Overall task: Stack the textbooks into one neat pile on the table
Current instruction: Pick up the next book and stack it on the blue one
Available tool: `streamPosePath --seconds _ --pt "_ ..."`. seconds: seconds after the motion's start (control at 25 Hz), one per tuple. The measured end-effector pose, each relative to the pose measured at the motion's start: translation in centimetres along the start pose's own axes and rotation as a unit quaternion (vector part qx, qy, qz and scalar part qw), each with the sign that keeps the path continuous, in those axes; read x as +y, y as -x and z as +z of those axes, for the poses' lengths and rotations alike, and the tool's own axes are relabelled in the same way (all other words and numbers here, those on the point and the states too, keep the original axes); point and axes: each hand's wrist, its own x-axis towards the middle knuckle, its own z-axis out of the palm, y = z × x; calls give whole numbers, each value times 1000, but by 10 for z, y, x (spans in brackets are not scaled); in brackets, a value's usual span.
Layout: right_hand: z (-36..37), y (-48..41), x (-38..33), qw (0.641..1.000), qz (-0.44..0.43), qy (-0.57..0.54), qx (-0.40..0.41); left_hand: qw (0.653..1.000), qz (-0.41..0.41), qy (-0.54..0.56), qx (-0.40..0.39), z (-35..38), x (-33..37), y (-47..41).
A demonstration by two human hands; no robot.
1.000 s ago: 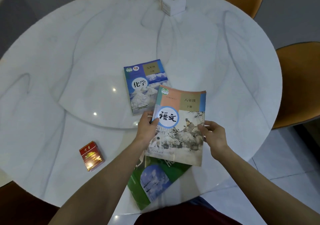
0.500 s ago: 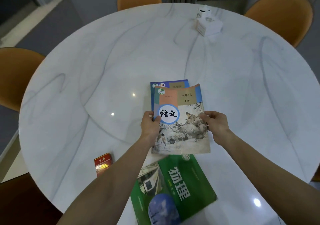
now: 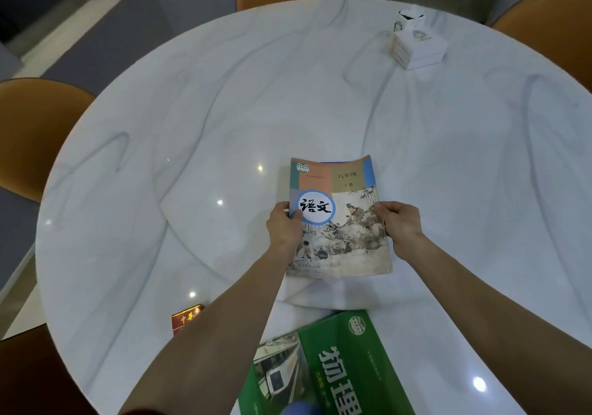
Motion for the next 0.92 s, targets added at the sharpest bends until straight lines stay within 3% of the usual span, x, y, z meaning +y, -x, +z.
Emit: streamPosePath --seconds 0.24,0.4,0.52,0.92 --pt "7 -15 5 992 -56 109 42 990 57 -128 33 14 0 -10" --pt "6 -19 8 967 -119 221 46 965 72 -249 46 17 -3 -10" --pt "5 -23 10 949 -146 277 44 959 63 -274 31 16 -5 -13" --pt "9 -27 8 965 -96 237 58 962 56 -268 17 16 -8 -18"
